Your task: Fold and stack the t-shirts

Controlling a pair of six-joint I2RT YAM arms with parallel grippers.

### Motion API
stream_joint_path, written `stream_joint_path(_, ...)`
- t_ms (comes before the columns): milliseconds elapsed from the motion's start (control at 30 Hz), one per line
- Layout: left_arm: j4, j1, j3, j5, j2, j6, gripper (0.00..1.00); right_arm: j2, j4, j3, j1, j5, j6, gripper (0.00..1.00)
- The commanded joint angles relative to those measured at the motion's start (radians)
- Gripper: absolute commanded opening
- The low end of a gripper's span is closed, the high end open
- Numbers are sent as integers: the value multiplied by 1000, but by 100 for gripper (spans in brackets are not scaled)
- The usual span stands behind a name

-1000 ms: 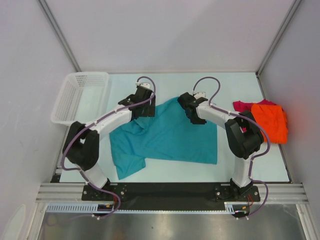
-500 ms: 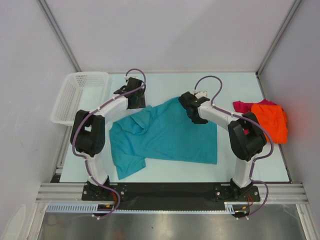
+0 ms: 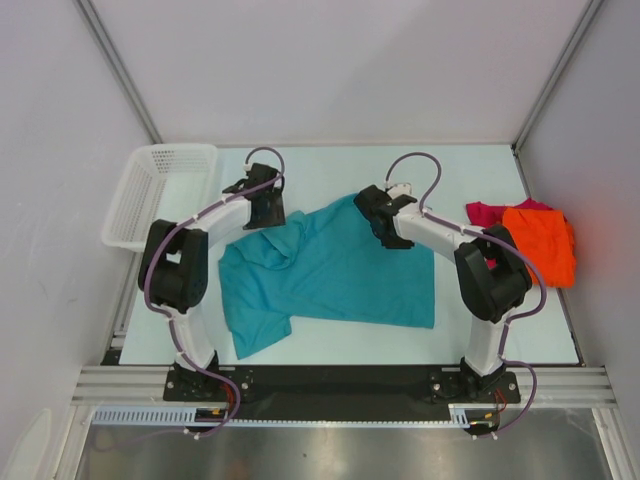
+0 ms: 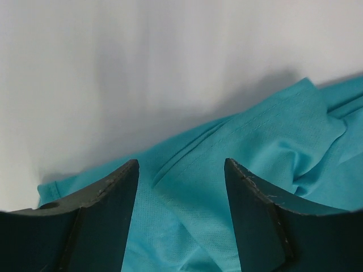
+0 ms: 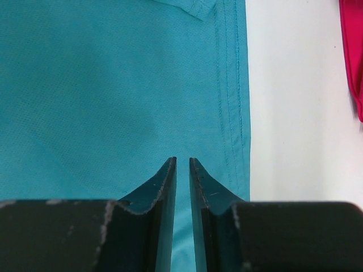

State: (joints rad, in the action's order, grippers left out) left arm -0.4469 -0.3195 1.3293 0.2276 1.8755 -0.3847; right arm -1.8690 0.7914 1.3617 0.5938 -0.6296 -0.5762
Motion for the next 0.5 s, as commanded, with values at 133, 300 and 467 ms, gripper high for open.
stream_joint_path(133,25,-6,-73,-31,-110,-37,66,-12,3,8,14,-30,-30,21)
stream_joint_path(300,40,-6,-88,-40,-108,-39,63,-42,11,23,12,-35,-36,20)
stream_joint_path(467,56,-7,-87,-56,-81,-37,56,-42,15,36,11,-35,-33,20)
